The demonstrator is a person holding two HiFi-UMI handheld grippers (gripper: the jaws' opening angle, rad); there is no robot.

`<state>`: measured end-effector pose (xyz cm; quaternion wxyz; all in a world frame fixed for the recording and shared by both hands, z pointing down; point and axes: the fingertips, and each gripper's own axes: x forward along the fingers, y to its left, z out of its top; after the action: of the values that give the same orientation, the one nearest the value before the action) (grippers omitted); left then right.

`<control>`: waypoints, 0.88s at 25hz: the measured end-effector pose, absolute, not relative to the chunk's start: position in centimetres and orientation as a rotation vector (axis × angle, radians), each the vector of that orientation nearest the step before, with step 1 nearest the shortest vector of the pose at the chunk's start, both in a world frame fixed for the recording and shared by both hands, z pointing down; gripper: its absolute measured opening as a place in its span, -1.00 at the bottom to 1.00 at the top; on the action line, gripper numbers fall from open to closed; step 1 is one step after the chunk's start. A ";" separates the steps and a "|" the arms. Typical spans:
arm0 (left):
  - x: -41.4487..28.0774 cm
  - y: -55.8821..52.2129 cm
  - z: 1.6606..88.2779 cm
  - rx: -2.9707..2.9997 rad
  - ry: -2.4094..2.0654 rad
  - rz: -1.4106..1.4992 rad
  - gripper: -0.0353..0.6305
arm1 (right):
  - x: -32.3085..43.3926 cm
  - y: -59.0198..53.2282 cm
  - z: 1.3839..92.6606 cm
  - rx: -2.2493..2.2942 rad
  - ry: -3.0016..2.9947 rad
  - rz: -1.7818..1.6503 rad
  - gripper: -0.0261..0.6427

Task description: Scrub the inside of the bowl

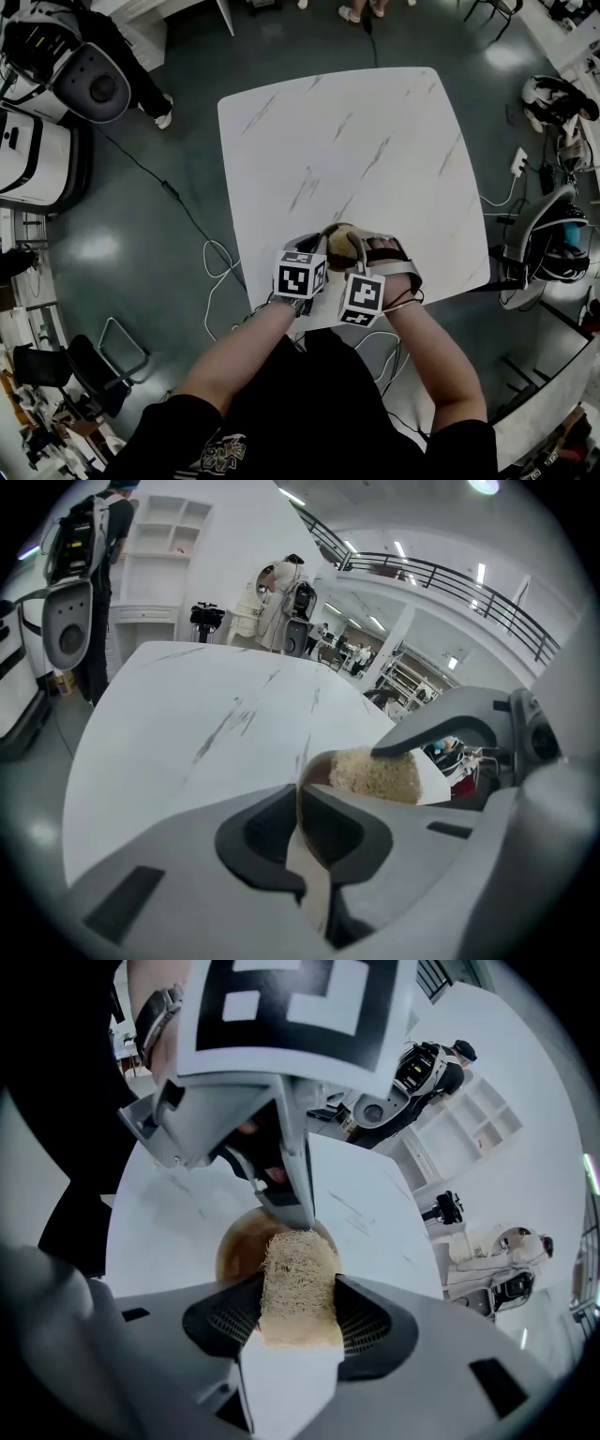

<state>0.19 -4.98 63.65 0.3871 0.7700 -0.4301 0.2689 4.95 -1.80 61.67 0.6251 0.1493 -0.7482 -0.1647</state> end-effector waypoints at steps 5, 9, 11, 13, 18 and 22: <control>-0.2 -5.6 63.7 1.965 -1.118 0.694 -0.82 | 4.8 -0.2 60.7 0.349 -1.752 -0.347 -0.19; -0.4 -5.7 63.7 1.935 -1.145 0.657 -0.82 | 3.6 1.3 60.2 0.373 -1.822 -0.242 -0.19; -0.5 -5.7 63.7 1.896 -1.164 0.608 -0.82 | 3.2 1.7 60.2 0.383 -1.831 -0.211 -0.19; -0.7 -5.6 63.7 1.862 -1.173 0.560 -0.82 | 3.1 1.8 60.2 0.393 -1.834 -0.189 -0.19; -0.7 -5.2 63.6 1.897 -1.175 0.583 -0.83 | 3.7 1.8 60.2 0.359 -1.775 -0.281 -0.19; -0.6 -4.8 63.5 1.987 -1.156 0.658 -0.82 | 5.4 0.4 60.7 0.335 -1.696 -0.352 -0.19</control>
<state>-0.61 -4.77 63.46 0.3665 0.7732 -0.4498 0.2561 5.41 0.41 60.73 0.6355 0.1467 -0.7423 -0.1538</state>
